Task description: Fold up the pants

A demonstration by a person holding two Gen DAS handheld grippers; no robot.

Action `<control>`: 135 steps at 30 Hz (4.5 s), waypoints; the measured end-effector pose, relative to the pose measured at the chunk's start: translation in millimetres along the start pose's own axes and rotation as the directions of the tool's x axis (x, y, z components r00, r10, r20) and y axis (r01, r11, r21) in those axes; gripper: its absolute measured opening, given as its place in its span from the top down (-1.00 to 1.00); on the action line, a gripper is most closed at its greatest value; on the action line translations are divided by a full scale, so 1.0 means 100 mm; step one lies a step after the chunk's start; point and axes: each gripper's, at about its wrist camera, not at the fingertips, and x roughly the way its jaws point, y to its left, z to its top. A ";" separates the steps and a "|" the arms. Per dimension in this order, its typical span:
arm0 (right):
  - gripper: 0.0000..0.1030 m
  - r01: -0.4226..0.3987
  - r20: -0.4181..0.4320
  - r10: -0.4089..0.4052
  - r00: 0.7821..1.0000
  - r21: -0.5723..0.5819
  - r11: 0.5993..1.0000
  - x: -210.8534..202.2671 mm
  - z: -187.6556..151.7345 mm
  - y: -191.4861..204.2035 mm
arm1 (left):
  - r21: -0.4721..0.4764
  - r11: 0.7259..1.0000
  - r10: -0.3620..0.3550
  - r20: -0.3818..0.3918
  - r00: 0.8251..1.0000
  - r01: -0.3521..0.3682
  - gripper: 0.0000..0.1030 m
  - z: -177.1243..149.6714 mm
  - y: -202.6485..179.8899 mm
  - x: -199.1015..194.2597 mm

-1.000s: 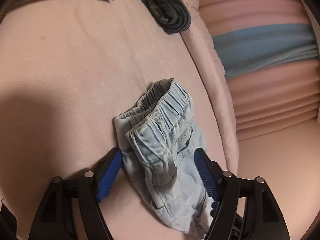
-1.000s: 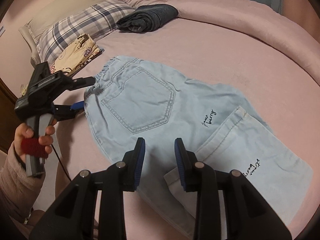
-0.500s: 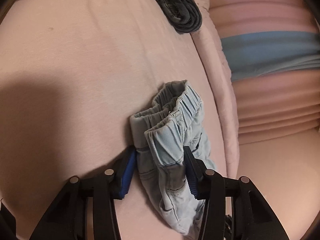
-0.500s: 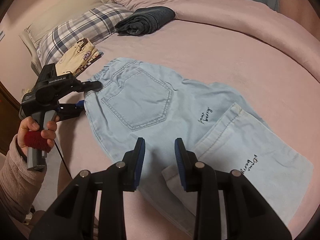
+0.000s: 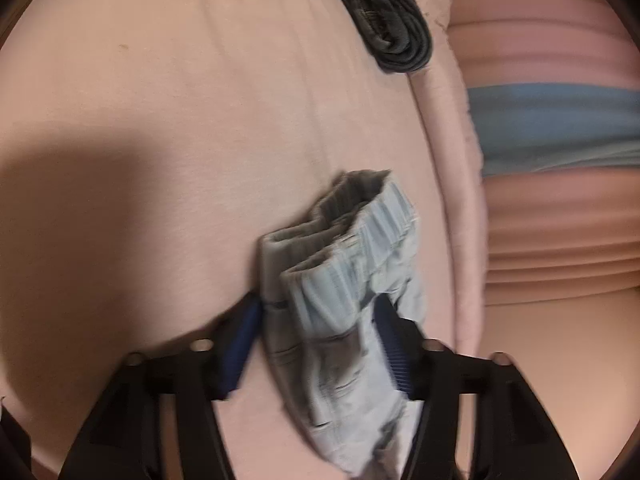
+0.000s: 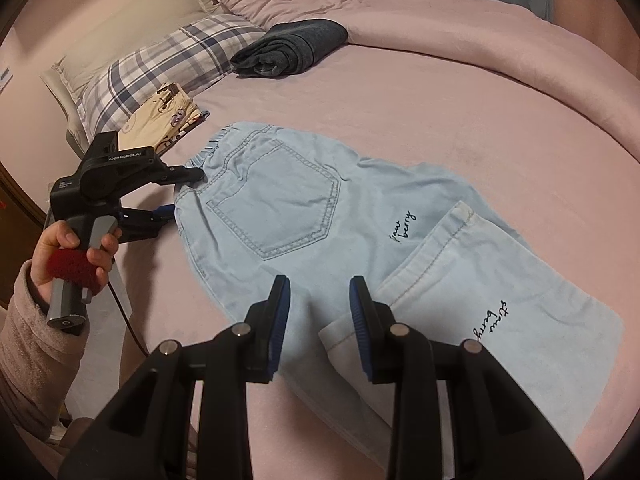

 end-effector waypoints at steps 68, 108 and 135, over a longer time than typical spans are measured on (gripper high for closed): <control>0.46 -0.162 0.019 0.168 0.986 0.390 0.906 -0.33 1.02 -0.46 | 0.930 0.321 0.030 0.177 0.984 -0.177 0.48 -1.83 -1.73 0.19; 0.37 -0.274 0.210 0.177 0.962 0.716 0.642 -0.74 -0.85 -2.23 | 0.853 0.371 0.200 -0.459 0.865 0.367 0.35 -2.44 -2.19 1.31; 0.30 -0.105 0.169 0.011 0.986 0.557 0.824 -1.07 -0.89 -1.34 | 0.873 0.484 0.296 -0.233 0.926 0.065 0.06 -1.88 -1.94 1.81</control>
